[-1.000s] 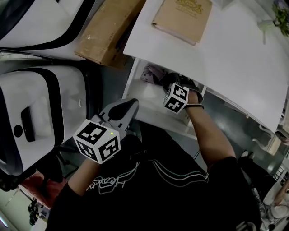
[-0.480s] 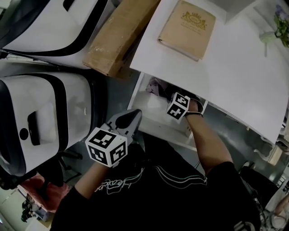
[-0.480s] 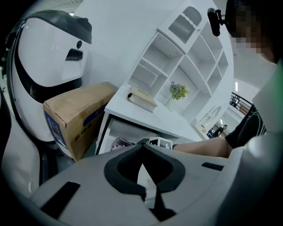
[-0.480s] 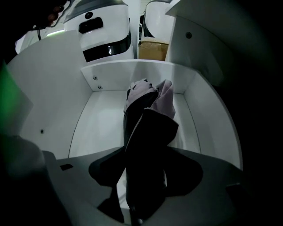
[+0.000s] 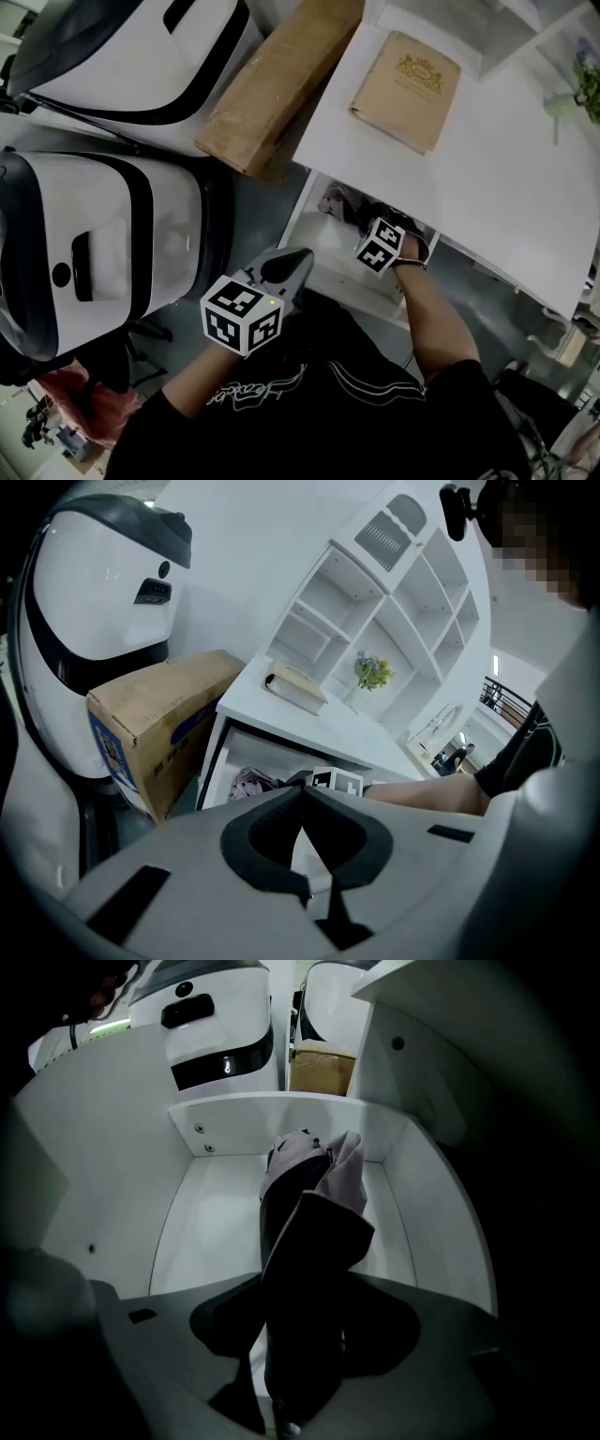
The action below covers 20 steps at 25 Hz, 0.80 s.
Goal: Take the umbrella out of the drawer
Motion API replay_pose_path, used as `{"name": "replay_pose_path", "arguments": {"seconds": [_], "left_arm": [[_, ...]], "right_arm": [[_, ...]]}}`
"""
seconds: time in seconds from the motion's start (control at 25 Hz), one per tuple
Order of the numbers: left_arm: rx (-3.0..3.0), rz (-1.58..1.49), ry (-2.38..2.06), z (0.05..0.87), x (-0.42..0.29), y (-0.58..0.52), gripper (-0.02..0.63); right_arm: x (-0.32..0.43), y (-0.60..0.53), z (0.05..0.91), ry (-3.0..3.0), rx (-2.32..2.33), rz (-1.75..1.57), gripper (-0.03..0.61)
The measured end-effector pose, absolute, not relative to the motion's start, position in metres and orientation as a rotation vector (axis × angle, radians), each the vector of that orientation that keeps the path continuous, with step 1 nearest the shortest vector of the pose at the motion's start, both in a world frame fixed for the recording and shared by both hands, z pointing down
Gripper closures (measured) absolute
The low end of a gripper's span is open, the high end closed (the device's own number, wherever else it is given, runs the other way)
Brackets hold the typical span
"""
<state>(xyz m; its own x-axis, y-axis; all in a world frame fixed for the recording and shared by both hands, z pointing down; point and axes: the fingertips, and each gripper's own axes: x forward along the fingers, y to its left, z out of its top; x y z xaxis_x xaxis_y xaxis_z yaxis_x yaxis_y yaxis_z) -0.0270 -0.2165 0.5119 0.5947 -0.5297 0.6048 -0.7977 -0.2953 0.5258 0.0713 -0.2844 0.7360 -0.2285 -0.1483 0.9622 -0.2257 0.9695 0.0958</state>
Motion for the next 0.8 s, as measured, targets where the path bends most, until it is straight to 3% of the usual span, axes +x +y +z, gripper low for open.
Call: {"name": "replay_pose_path", "arguments": {"seconds": [0.4, 0.8], "left_arm": [[2.015, 0.365, -1.067, 0.478, -0.053, -0.186, 0.594], [2.12, 0.318, -1.038, 0.418, -0.063, -0.119, 0.594]], "right_arm": [[0.061, -0.249, 0.671, -1.817, 0.289, 0.01, 0.35], [0.04, -0.201, 0.534, -1.987, 0.512, -0.05, 0.351]]}}
